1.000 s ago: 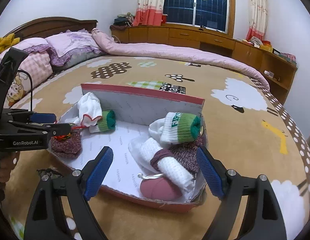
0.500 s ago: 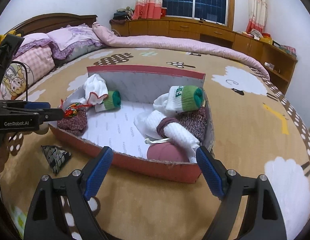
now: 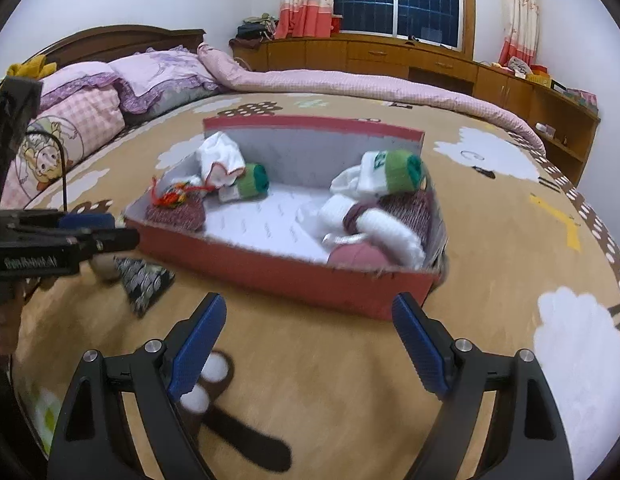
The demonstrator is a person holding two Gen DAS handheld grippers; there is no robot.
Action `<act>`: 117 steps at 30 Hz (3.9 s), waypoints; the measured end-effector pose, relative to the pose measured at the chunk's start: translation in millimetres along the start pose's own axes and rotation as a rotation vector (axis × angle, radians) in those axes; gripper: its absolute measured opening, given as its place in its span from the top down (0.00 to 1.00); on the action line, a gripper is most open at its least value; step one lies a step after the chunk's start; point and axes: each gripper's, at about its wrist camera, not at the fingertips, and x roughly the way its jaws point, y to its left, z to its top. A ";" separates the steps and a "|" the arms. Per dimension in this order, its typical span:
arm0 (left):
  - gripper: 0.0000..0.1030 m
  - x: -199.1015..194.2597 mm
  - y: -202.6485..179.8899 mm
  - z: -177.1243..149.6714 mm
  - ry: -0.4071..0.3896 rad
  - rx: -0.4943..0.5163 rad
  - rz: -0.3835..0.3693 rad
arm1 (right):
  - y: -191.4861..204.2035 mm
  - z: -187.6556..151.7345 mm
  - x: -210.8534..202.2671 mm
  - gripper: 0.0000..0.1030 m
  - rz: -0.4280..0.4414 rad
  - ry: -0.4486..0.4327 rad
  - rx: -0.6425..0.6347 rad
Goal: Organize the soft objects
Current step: 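Move the left tool back from the box toward the beige egg-shaped sponge, then grasp the beige egg-shaped sponge with the left tool, then lower the sponge into the box and open the left tool, then move the left tool back toward the black-and-white patterned pouch, then grasp the black-and-white patterned pouch with the left tool, then carry the pouch with the left tool down into the box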
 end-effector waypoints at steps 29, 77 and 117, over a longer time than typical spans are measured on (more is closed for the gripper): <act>0.66 40.2 27.7 68.9 -0.134 0.038 -0.044 | 0.5 -36.1 24.6 0.09 0.091 0.154 0.086; 0.72 15.6 10.9 -47.5 -0.093 -0.162 -0.189 | 18.4 -59.3 11.3 0.03 -0.075 0.190 0.030; 0.77 -45.9 -2.6 -11.9 -0.302 0.003 -0.224 | 9.6 -20.9 -25.4 0.04 0.213 -0.049 0.008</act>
